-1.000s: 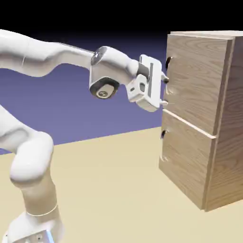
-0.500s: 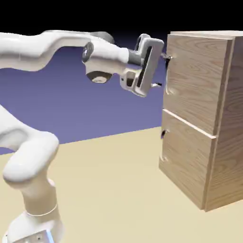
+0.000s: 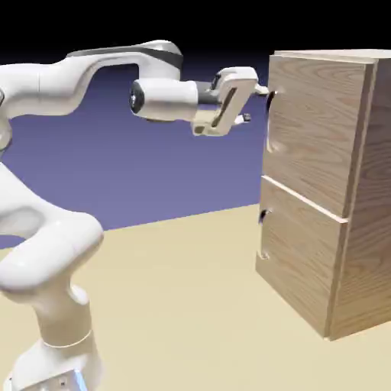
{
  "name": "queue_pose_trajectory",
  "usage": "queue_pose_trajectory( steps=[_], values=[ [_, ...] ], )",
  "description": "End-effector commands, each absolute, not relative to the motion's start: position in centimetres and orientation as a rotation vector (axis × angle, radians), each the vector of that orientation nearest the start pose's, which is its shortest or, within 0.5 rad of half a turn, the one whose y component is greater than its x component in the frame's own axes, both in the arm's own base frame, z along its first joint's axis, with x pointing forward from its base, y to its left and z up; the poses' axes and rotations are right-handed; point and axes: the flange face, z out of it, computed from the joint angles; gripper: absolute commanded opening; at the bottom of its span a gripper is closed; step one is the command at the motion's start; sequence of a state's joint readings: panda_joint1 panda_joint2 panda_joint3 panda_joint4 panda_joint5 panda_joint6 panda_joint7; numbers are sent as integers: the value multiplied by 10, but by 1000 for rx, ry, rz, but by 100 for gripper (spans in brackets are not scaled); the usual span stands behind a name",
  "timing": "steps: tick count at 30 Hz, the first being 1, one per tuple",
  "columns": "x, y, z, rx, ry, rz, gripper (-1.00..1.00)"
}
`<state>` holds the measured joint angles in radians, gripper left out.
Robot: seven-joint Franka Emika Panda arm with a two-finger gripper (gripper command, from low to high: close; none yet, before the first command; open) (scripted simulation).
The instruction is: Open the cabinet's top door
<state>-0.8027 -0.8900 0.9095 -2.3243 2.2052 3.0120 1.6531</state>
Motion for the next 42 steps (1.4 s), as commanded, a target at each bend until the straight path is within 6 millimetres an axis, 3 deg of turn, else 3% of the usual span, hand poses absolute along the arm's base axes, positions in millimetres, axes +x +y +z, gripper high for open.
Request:
queue_pose_trajectory(
  steps=[1,15,17,22,23,42],
  values=[
    [393,88,594,138,1643,42,100],
    [436,157,530,637,1467,552,100],
    [438,159,527,654,1460,570,100],
    [488,156,527,654,1460,570,100],
    [488,156,527,654,1460,570,-100],
    [413,110,527,453,1562,784,-100]
  ],
)
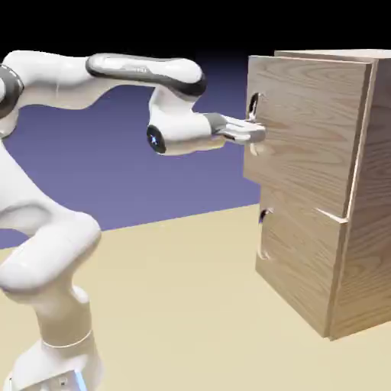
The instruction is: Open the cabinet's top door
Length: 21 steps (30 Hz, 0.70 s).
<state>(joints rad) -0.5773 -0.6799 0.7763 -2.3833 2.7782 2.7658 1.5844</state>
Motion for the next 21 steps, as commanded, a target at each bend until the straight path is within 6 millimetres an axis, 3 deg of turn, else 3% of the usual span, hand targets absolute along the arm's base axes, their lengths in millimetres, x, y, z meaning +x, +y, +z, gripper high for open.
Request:
queue_pose_trajectory(
  steps=[1,11,21],
  values=[
    [408,105,527,437,1569,800,-100],
    [359,52,527,260,1638,974,-100],
    [324,-11,527,74,1693,1144,-100]
  ],
)
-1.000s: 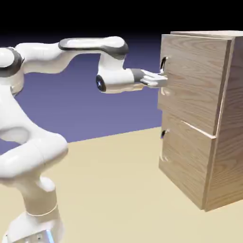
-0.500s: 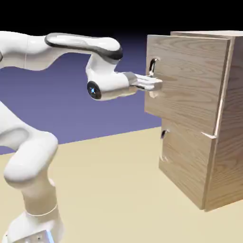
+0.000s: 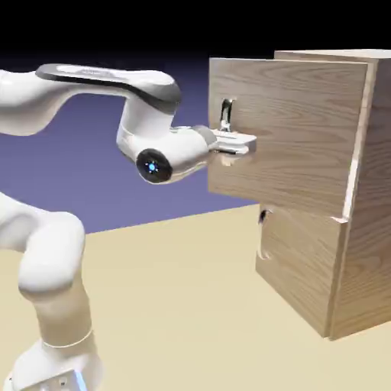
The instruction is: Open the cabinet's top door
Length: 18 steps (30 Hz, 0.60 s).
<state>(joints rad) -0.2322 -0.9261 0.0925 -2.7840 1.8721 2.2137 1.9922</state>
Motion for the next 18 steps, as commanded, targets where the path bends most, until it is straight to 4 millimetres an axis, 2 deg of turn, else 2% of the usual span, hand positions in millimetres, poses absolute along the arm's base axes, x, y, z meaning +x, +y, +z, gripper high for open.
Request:
queue_pose_trajectory(
  steps=[1,10,18],
  values=[
    [321,-18,527,54,1698,1162,-100],
    [302,-89,527,-147,1737,1332,-100],
    [300,-158,527,-345,1760,1488,-100]
  ],
)
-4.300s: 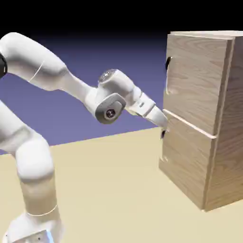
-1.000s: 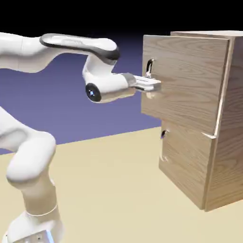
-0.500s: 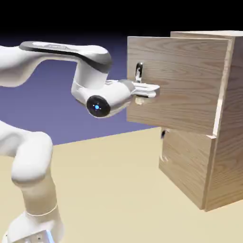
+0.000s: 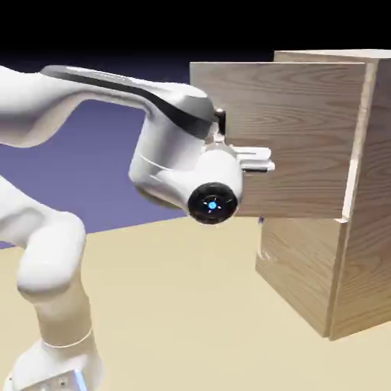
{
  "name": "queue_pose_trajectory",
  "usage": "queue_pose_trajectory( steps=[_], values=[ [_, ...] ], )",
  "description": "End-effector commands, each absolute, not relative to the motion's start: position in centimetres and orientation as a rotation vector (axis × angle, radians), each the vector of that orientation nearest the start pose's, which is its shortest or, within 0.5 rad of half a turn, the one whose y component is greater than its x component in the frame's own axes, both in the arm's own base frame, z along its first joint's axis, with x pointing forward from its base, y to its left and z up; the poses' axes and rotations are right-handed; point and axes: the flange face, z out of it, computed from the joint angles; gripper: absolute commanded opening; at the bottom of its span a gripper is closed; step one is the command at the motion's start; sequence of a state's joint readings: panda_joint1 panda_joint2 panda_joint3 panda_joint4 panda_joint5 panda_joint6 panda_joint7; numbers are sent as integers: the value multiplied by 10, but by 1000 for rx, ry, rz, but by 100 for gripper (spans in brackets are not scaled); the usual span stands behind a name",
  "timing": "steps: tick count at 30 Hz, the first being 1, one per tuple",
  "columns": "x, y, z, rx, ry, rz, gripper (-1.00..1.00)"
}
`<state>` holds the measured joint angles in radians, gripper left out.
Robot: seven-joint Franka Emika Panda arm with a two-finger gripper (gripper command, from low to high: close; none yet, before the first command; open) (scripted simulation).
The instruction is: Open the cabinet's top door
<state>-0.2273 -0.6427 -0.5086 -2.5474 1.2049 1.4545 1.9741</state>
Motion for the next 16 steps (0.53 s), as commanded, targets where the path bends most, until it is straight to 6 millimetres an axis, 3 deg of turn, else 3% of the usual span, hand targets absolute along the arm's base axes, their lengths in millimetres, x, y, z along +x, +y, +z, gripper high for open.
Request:
queue_pose_trajectory(
  steps=[1,9,15,16],
  values=[
    [301,-167,527,-370,1762,1507,-100],
    [314,-229,527,-560,1767,1645,-100],
    [327,-263,527,-672,1763,1722,-100],
    [327,-263,527,-672,1763,1722,100]
  ],
)
